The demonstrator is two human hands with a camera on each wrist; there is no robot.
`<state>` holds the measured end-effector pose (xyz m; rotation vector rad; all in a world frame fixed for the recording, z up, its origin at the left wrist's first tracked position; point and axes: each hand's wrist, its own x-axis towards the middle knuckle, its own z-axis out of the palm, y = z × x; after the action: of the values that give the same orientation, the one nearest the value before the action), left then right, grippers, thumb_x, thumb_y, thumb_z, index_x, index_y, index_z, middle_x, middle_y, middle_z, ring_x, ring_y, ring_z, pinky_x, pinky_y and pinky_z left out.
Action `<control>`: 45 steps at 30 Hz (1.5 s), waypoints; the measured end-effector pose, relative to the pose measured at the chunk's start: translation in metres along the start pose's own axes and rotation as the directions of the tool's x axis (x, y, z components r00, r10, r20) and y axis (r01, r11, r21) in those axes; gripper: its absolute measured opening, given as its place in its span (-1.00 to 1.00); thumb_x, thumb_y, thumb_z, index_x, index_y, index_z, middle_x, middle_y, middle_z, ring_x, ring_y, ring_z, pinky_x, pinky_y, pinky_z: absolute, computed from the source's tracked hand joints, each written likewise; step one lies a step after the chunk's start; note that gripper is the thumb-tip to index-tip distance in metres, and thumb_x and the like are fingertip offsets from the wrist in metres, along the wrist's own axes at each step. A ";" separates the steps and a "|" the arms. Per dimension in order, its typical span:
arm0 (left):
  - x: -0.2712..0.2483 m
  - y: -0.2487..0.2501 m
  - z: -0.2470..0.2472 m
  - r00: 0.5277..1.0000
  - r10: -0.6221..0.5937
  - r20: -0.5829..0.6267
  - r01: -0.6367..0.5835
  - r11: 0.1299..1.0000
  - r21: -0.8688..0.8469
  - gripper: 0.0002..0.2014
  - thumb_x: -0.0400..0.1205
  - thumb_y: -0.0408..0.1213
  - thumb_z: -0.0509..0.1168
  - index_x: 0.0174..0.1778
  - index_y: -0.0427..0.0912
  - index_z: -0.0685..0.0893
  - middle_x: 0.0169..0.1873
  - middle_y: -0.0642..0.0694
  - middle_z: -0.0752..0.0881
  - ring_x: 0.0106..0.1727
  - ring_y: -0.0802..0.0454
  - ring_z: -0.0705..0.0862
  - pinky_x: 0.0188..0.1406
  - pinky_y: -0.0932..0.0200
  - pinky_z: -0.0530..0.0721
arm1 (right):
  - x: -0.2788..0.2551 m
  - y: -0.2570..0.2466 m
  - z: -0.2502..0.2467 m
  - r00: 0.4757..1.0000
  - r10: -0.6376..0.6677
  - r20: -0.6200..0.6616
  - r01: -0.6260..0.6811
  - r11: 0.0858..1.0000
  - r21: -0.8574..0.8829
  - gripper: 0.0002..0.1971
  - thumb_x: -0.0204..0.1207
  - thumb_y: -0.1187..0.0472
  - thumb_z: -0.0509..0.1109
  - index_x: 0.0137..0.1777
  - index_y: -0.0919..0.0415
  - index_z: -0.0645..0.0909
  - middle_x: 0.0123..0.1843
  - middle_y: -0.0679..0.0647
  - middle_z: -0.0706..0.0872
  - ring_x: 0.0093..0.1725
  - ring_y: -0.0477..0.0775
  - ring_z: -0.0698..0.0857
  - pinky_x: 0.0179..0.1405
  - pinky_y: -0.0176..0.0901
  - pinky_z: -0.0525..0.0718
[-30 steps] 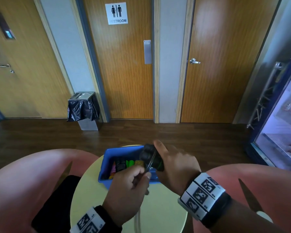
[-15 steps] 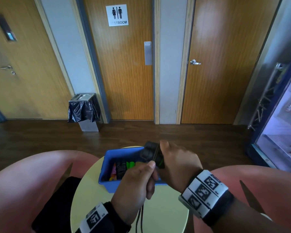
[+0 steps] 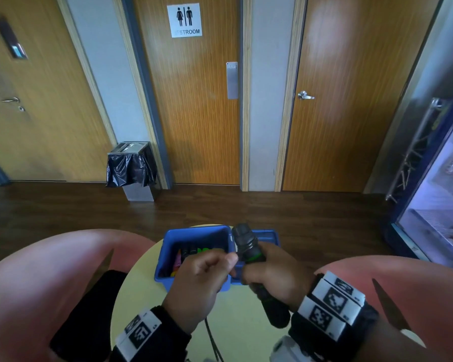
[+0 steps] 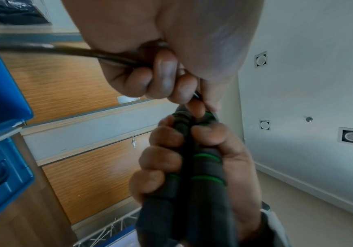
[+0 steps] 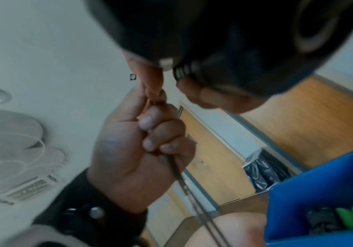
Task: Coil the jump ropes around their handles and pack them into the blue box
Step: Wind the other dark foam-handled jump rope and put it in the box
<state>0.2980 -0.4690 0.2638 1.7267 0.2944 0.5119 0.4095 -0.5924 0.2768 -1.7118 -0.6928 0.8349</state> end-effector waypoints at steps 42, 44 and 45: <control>0.024 0.032 -0.025 0.997 0.067 0.031 -0.068 0.997 0.022 -0.65 0.18 0.08 0.57 -0.17 0.07 0.80 -0.42 -0.10 0.50 -0.36 0.02 0.51 -0.29 0.14 0.50 | -0.024 -0.022 0.001 0.821 -0.249 0.513 -0.259 0.639 0.725 -0.71 0.36 0.36 0.17 0.10 0.24 0.46 -0.27 0.16 0.55 -0.32 0.14 0.60 -0.12 0.02 0.59; 0.029 0.031 -0.028 0.990 0.069 0.123 -0.067 0.998 -0.018 -0.57 0.20 0.03 0.58 -0.02 0.11 0.78 -0.27 -0.03 0.62 -0.35 0.11 0.60 -0.31 0.27 0.57 | -0.025 -0.023 0.004 0.817 -0.255 0.516 -0.263 0.631 0.729 -0.72 0.35 0.34 0.18 0.08 0.25 0.46 -0.28 0.14 0.54 -0.34 0.12 0.59 -0.14 0.01 0.56; 0.032 0.031 -0.030 0.973 0.064 0.220 -0.044 0.995 -0.094 -0.47 0.24 -0.03 0.61 0.15 0.11 0.73 -0.15 -0.01 0.69 -0.34 0.11 0.64 -0.31 0.28 0.61 | -0.026 -0.024 0.005 0.814 -0.257 0.521 -0.265 0.634 0.726 -0.71 0.34 0.33 0.19 0.08 0.24 0.47 -0.29 0.13 0.53 -0.36 0.11 0.58 -0.15 -0.01 0.55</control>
<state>0.3083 -0.4349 0.3040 1.6912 0.0636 0.3606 0.3887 -0.6036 0.3035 -0.6269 -0.5798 1.4469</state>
